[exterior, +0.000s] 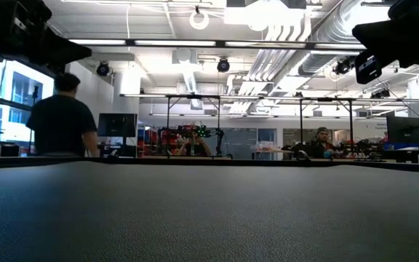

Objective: Sort flowers into vase by color
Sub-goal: Return to Home Position

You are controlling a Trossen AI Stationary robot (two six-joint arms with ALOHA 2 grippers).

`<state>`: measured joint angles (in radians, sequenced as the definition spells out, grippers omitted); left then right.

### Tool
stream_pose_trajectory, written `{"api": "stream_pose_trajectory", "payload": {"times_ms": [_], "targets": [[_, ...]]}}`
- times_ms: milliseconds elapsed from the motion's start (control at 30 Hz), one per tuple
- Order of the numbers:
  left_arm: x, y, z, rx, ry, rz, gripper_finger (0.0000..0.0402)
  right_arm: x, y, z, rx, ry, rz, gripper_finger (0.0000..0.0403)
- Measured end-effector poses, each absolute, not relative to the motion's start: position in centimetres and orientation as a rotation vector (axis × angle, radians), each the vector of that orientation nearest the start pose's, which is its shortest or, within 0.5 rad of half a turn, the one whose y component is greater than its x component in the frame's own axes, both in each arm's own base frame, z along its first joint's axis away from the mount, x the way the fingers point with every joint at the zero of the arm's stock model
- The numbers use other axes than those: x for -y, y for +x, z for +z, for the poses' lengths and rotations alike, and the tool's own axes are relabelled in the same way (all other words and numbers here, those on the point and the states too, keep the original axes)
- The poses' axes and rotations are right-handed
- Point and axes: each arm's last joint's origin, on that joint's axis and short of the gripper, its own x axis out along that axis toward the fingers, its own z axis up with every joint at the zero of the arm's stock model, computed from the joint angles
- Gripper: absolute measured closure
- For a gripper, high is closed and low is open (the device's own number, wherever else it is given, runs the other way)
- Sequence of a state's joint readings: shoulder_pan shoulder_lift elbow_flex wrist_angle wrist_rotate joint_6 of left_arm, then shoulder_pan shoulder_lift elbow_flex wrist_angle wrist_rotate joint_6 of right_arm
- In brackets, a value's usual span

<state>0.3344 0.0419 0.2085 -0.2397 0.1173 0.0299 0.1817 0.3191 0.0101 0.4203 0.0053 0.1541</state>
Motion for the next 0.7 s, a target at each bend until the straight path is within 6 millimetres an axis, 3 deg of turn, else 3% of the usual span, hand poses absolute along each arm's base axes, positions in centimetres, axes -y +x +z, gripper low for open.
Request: {"api": "stream_pose_trajectory", "payload": {"times_ms": [500, 700], "targets": [[-2.7, 9.3, 17.3, 0.079, -0.057, 0.177, 0.0402, -2.1, 11.5, 18.0, 0.105, 0.167, 0.187, 0.0403], [-2.3, 9.4, 17.6, 0.107, -0.072, 0.132, 0.0402, -2.1, 11.5, 18.0, 0.105, 0.167, 0.186, 0.0403]]}}
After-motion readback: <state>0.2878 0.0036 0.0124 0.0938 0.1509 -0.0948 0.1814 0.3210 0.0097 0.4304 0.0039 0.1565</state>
